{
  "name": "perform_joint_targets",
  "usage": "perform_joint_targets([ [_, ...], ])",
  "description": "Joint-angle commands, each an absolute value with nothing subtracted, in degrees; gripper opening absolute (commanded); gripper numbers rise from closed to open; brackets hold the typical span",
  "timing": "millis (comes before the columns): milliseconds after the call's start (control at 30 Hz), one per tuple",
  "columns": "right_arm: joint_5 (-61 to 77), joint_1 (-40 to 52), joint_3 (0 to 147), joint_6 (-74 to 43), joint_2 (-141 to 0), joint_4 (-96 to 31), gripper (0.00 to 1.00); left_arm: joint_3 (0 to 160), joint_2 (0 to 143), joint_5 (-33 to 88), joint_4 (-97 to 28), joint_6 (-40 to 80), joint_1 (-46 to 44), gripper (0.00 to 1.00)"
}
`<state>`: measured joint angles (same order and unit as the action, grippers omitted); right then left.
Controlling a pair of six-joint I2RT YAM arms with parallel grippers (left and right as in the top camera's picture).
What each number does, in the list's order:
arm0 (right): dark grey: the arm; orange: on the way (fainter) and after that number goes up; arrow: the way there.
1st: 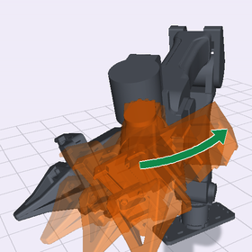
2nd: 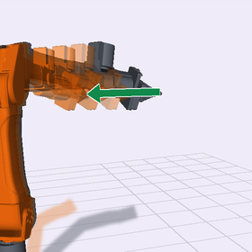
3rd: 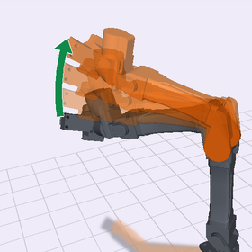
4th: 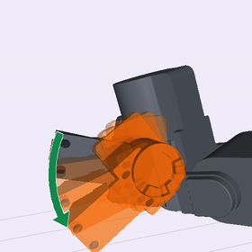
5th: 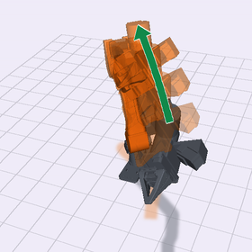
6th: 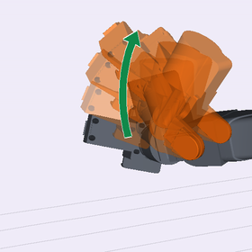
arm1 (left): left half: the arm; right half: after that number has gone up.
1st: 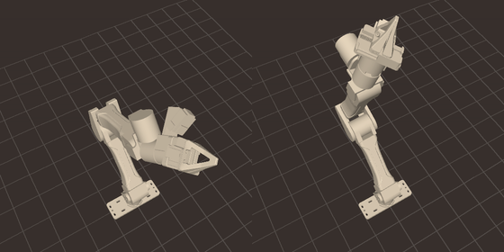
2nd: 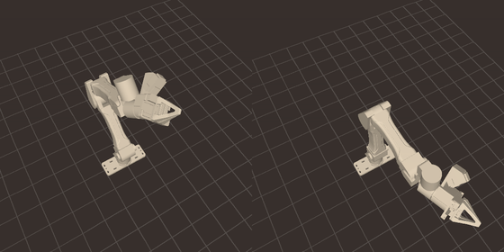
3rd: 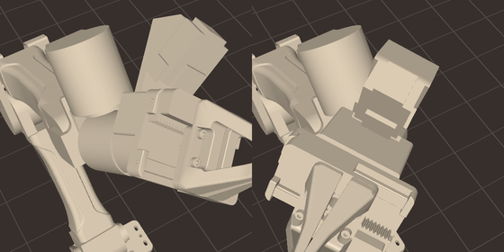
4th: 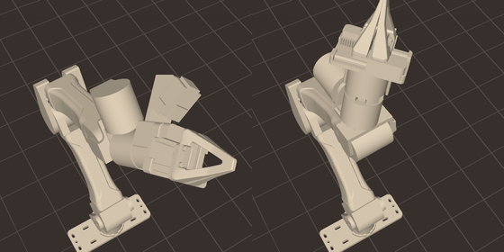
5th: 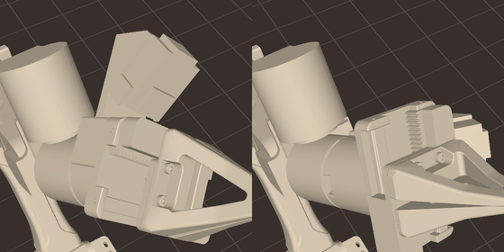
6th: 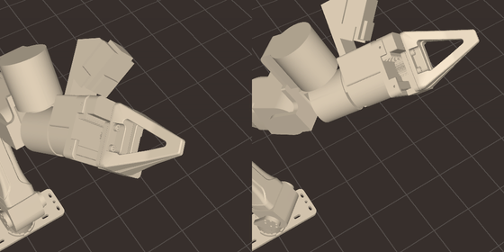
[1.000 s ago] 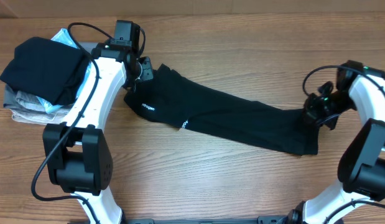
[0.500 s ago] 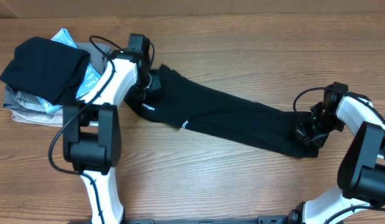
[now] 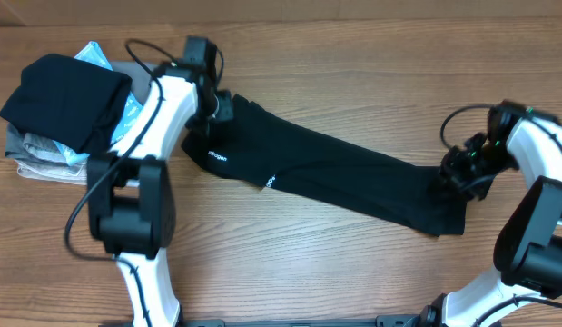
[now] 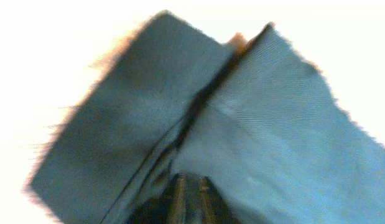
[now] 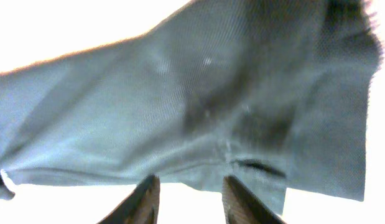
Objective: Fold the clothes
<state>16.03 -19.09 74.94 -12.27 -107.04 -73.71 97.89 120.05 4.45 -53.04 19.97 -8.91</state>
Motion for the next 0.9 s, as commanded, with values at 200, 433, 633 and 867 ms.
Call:
perform_joint_targets([
  [200, -3.0, -21.0, 80.1, -15.9, -106.7, -78.5, 0.60, 103.4, 102.8, -2.5, -60.4, 22.4, -7.8, 0.84],
  [433, -3.1, -21.3, 74.7, -16.3, -106.7, -72.4, 0.60, 103.3, 104.0, -2.5, -64.8, 23.2, -6.3, 1.00],
  [633, 2.5, -21.3, 66.9, -14.8, -106.7, -64.0, 0.77, 103.3, 105.8, -2.5, -66.1, 23.2, -6.3, 1.00],
  [867, 3.5, -21.3, 60.0, -15.3, -106.7, -56.8, 0.48, 103.2, 106.7, -2.5, -66.2, 23.2, -6.3, 1.00],
])
